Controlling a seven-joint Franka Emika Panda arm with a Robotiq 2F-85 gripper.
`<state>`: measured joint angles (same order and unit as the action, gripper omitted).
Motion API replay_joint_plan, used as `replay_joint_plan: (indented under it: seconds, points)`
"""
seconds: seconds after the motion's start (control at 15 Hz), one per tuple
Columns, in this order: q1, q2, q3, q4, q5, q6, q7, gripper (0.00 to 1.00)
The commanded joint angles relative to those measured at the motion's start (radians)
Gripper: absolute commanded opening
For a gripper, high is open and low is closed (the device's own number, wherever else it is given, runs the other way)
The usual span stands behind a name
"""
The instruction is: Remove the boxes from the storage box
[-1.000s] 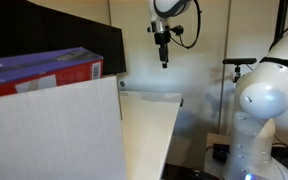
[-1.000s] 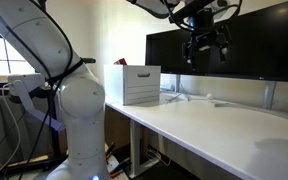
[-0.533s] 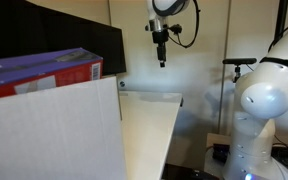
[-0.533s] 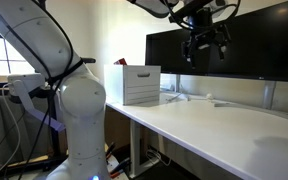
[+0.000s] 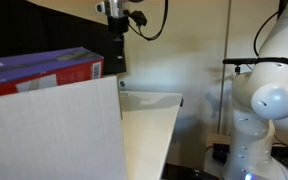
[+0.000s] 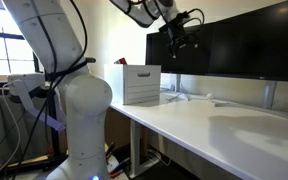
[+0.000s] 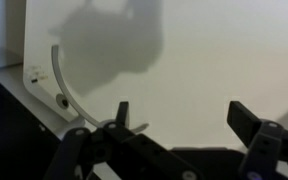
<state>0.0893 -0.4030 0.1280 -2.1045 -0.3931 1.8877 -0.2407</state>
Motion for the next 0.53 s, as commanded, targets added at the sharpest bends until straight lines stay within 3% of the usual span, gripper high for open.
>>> replay_joint_plan:
  seconds: [0.0,0.27,0.47]
  points:
    - [0.047,0.166,0.062,0.174,-0.055,0.032,-0.027,1.00]
    - [0.091,0.254,0.090,0.309,-0.046,0.006,-0.094,1.00]
    - [0.117,0.235,0.097,0.357,-0.005,-0.049,-0.159,1.00]
